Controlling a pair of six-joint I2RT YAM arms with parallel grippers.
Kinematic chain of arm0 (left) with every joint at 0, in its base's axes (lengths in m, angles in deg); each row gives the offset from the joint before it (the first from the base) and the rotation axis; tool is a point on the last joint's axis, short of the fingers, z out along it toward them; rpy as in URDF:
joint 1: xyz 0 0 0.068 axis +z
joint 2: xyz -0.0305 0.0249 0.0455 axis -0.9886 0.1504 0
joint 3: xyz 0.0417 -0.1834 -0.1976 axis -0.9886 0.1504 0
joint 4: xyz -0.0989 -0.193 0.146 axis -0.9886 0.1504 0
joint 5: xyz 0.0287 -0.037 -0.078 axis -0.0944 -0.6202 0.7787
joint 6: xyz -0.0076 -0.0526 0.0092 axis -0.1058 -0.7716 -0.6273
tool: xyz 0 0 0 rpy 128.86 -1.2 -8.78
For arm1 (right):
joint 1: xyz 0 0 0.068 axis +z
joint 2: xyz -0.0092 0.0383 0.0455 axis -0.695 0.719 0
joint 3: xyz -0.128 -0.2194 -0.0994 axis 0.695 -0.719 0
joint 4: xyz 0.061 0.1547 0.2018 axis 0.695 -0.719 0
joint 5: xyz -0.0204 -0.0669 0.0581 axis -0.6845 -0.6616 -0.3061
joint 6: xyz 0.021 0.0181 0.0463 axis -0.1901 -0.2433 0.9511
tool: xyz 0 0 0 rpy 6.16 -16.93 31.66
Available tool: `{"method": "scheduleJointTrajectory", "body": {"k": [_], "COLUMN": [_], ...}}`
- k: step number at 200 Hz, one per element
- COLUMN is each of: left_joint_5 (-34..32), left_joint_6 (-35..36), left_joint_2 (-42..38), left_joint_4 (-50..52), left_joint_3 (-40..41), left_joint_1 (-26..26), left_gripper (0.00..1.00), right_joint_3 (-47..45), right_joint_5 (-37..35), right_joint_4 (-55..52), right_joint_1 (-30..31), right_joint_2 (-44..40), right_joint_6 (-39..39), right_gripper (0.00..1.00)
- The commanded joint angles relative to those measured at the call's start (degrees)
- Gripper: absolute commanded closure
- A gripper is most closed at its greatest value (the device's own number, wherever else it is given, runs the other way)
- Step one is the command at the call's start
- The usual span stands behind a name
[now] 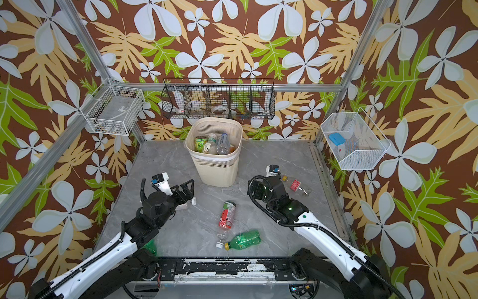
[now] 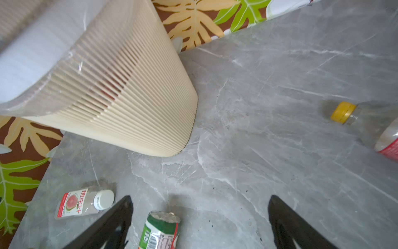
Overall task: Throw the plastic bottles in the bin
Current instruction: Pick up the plastic bottle from the center of the table.
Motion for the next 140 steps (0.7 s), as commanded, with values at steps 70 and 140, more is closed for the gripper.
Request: {"method": "scheduleJointTrajectory", "body": {"k": [70, 140], "left_joint_5": [-7.7, -9.8], "left_joint_6": [-3.2, -3.6], "left_joint_2": [-3.6, -8.2], "left_joint_4": [6.5, 9.0], "left_joint_3": [1.5, 3.5], "left_joint_1": [0.1, 0.2], "left_gripper": [0.00, 0.00], "right_joint_3": [-0.3, -0.1], "right_joint_5": [1.8, 2.9], "right_joint_4": [2.2, 4.8], "right_joint_1": [17.2, 22.5], "right_joint_2": [11.4, 19.5], "right_joint_6": [9.8, 14.0], "right_gripper": [0.05, 0.05]}}
